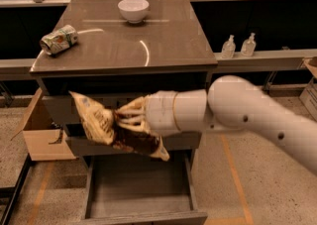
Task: Place brown chip bag into bottom drawer
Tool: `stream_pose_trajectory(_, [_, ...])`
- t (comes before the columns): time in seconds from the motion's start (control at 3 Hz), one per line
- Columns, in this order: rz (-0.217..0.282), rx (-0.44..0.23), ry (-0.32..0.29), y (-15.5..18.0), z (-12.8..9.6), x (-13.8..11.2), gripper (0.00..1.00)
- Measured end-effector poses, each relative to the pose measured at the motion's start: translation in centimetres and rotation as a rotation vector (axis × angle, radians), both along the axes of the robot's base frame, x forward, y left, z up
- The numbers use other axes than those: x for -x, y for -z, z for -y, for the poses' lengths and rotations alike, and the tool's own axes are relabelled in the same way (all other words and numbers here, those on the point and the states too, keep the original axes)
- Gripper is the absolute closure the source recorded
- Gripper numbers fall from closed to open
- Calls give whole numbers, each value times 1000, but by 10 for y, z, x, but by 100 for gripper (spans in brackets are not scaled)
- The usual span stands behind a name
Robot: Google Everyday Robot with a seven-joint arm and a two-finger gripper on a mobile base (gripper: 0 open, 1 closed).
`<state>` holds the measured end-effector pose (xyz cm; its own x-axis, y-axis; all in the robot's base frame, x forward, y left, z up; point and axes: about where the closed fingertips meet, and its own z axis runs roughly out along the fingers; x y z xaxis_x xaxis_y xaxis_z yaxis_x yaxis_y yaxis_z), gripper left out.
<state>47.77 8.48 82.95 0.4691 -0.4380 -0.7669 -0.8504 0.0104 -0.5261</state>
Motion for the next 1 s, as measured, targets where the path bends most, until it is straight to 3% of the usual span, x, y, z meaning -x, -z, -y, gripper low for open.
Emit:
stream_pose_trajectory(0.33, [-63, 18, 46, 82, 0, 10, 100])
stream_pose_trajectory(0.67, [-137, 96, 42, 170, 8, 7, 100])
stream_pose_trajectory(1.0, [-137, 95, 42, 169, 7, 7, 100])
